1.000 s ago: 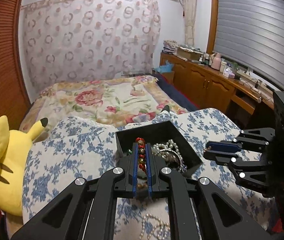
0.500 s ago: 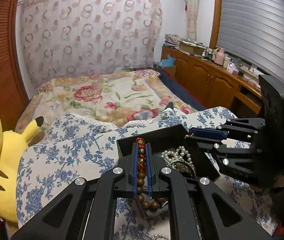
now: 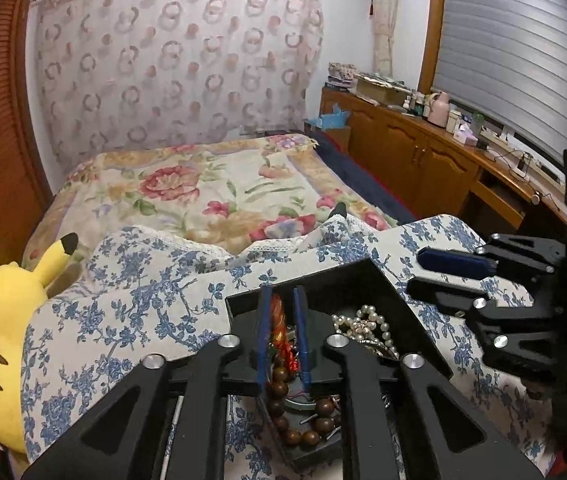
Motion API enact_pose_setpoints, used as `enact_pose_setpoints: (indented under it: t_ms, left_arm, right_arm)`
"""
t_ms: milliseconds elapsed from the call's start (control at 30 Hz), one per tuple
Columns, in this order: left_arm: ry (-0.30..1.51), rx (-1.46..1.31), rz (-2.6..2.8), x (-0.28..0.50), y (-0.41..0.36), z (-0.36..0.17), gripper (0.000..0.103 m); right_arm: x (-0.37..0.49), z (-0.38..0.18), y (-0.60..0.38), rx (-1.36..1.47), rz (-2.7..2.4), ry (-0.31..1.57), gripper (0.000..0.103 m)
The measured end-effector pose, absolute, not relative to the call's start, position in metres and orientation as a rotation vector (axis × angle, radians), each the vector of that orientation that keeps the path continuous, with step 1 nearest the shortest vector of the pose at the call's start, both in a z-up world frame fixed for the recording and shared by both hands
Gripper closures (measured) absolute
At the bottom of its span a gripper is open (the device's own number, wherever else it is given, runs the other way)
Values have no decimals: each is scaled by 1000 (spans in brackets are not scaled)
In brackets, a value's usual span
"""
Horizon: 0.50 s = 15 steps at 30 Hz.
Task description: Organize jewelry
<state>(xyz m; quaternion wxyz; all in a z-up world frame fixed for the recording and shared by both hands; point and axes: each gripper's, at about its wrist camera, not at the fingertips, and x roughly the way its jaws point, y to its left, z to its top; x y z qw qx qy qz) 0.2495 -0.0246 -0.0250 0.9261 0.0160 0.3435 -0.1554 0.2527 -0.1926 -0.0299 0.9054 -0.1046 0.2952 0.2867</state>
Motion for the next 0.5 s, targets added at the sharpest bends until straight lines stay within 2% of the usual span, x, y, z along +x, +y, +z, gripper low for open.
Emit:
enact_pose_setpoints:
  t_ms: [133, 500]
  left_arm:
    - [698, 39, -323, 237, -22, -25, 74]
    - [726, 53, -341, 172, -7, -34, 66]
  right_arm:
    - [237, -28, -203, -210, 575, 622, 74]
    - [168, -60, -214, -223, 575, 720, 74]
